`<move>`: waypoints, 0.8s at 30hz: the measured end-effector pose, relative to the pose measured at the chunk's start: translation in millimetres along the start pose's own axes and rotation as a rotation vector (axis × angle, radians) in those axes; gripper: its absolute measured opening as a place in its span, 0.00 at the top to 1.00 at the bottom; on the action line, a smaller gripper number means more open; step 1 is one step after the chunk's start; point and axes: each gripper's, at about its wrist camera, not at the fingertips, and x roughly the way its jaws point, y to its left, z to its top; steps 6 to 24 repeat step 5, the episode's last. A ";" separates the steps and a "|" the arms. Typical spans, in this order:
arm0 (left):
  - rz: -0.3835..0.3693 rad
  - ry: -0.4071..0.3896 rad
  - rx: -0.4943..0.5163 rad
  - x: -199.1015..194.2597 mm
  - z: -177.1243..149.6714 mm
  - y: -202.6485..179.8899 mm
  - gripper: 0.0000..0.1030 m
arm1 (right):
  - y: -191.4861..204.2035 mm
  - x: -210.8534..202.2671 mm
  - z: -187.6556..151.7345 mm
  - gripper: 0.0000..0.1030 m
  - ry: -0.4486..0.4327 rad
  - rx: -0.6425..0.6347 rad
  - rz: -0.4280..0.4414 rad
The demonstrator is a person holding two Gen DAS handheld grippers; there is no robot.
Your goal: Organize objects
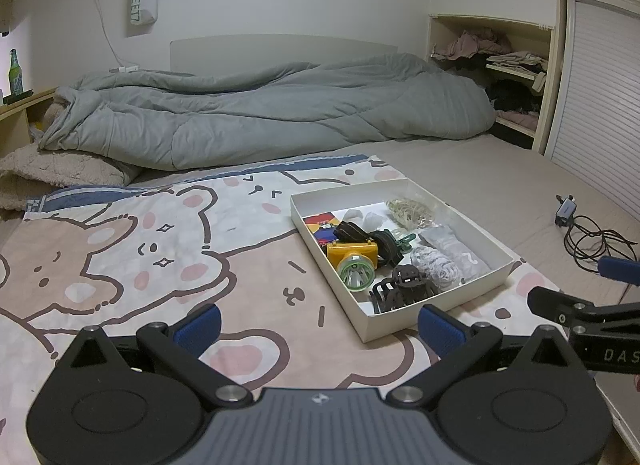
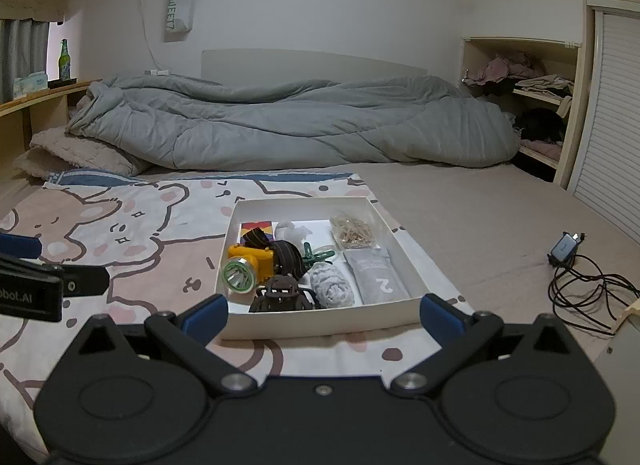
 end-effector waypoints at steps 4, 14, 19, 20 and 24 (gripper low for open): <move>0.001 0.000 0.000 -0.2 0.0 -0.3 0.00 | 0.0 0.1 0.3 0.00 0.000 0.000 0.000; 0.001 0.000 0.001 -0.2 0.0 -0.5 0.00 | -0.1 0.0 0.2 0.00 0.000 -0.001 0.000; 0.001 0.000 0.001 -0.2 0.0 -0.5 0.00 | -0.1 0.0 0.2 0.00 0.000 -0.001 0.000; 0.001 0.000 0.001 -0.2 0.0 -0.5 0.00 | -0.1 0.0 0.2 0.00 0.000 -0.001 0.000; 0.001 0.000 0.001 -0.2 0.0 -0.5 0.00 | -0.1 0.0 0.2 0.00 0.000 -0.001 0.000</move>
